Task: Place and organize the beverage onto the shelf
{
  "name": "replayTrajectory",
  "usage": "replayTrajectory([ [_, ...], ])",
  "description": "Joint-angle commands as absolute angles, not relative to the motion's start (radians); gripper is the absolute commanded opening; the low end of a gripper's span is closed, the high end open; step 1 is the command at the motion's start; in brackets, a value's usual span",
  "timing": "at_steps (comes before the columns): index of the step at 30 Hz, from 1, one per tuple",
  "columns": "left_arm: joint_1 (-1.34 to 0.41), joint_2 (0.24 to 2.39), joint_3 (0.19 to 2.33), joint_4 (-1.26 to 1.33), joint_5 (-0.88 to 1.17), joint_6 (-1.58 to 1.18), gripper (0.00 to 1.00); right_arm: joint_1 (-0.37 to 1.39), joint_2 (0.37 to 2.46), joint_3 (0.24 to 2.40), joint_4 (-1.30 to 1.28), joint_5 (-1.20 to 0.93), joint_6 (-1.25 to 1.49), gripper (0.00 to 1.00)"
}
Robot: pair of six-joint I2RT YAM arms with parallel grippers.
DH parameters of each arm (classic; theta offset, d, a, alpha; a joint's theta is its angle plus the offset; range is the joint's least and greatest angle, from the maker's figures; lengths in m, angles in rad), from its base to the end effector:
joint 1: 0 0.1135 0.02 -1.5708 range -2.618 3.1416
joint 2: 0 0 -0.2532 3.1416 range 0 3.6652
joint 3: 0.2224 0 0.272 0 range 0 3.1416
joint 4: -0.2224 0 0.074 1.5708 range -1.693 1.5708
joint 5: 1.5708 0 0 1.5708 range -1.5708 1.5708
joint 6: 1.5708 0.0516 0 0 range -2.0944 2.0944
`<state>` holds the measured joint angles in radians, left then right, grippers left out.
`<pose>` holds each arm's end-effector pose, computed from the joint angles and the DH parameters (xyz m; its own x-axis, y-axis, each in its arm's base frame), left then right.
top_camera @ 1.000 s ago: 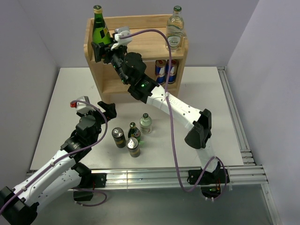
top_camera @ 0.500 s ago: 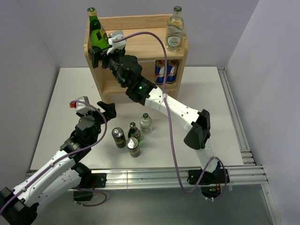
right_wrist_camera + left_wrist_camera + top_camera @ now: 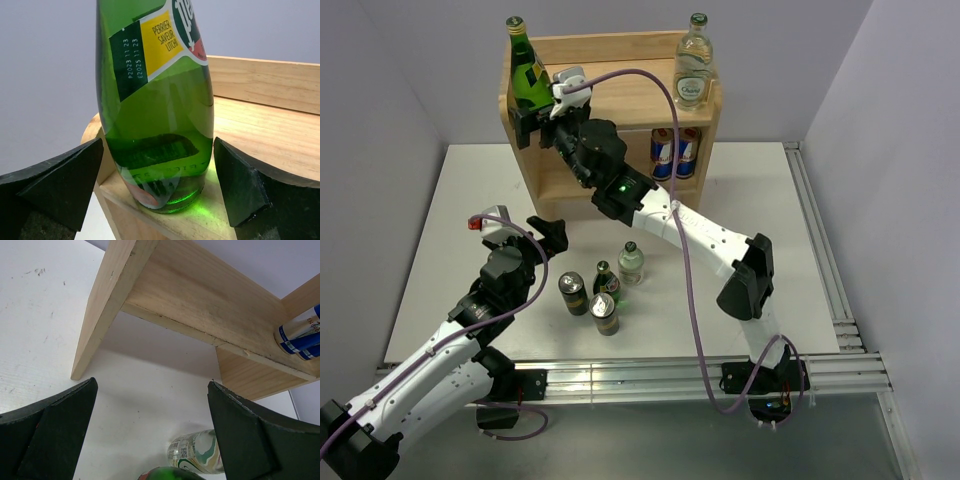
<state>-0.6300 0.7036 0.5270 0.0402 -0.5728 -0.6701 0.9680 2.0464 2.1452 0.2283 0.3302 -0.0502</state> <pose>0.1901 -0.1040 0.2738 -0.1241 -0.5554 -0.8223 -0.0202 0.8299 -0.5575 0.3031 0.4109 0.4639 0.2123 0.2247 -0.9510 -0.5953 0.8015 0.0565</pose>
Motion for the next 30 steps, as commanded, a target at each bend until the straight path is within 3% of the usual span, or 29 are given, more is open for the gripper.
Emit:
replayTrajectory([
  [1,-0.634,0.693,0.520,0.072,-0.574,-0.675,0.99,0.991,2.111,2.016,-0.094,0.377,0.072,1.00],
  [12,-0.634,0.687,0.525,0.060,-0.589,-0.670,0.99,1.015,2.013,1.870,-0.052,0.393,0.078,1.00],
  [30,-0.634,0.690,0.523,0.058,-0.594,-0.670,0.99,0.999,2.060,1.937,-0.067,0.408,0.046,1.00],
])
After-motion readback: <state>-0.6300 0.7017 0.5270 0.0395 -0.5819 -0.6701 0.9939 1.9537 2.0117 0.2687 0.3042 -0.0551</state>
